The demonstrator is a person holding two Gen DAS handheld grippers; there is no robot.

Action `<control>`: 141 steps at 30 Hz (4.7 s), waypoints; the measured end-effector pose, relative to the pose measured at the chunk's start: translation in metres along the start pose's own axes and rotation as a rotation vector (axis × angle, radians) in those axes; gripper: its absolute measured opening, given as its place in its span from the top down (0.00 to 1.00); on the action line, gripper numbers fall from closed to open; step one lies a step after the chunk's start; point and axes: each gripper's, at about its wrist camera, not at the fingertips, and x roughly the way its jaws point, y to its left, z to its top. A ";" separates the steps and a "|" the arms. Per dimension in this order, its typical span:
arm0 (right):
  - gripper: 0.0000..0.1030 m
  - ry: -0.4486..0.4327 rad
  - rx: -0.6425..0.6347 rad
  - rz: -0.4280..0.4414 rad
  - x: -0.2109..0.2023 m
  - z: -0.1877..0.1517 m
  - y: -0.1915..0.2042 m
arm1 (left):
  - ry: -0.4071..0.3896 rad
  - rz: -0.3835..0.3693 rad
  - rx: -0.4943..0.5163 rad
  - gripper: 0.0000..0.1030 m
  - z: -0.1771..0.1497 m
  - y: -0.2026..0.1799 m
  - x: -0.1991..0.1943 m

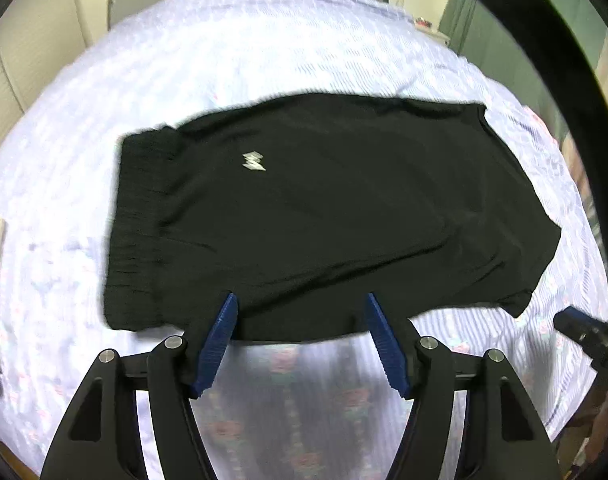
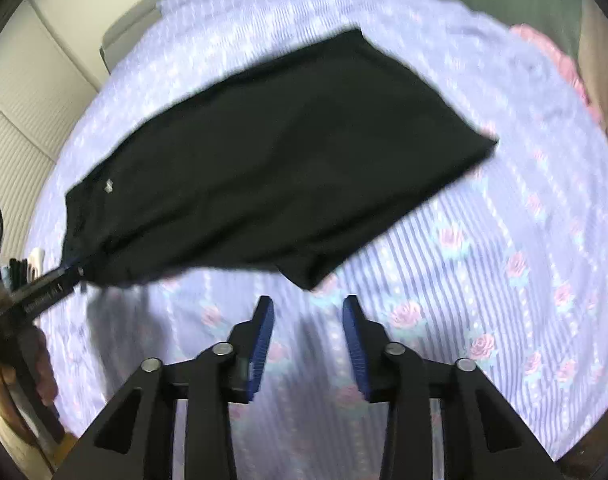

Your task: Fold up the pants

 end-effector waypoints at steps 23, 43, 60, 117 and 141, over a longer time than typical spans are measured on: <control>0.47 -0.112 -0.221 0.059 0.070 0.063 0.190 | -0.019 -0.242 -0.256 0.25 0.032 0.189 0.053; 0.47 -0.083 -0.194 0.053 0.104 0.073 0.209 | 0.016 -0.459 -0.330 0.43 0.025 0.226 0.083; 0.47 -0.095 -0.169 0.050 0.103 0.075 0.204 | 0.057 -0.517 -0.449 0.54 0.026 0.230 0.094; 0.47 -0.132 0.046 0.011 0.006 0.158 -0.209 | 0.000 -0.130 0.065 0.28 0.177 -0.270 0.042; 0.47 -0.082 0.704 0.148 0.073 0.096 -0.156 | 0.428 -0.473 0.985 0.33 0.232 -0.305 0.181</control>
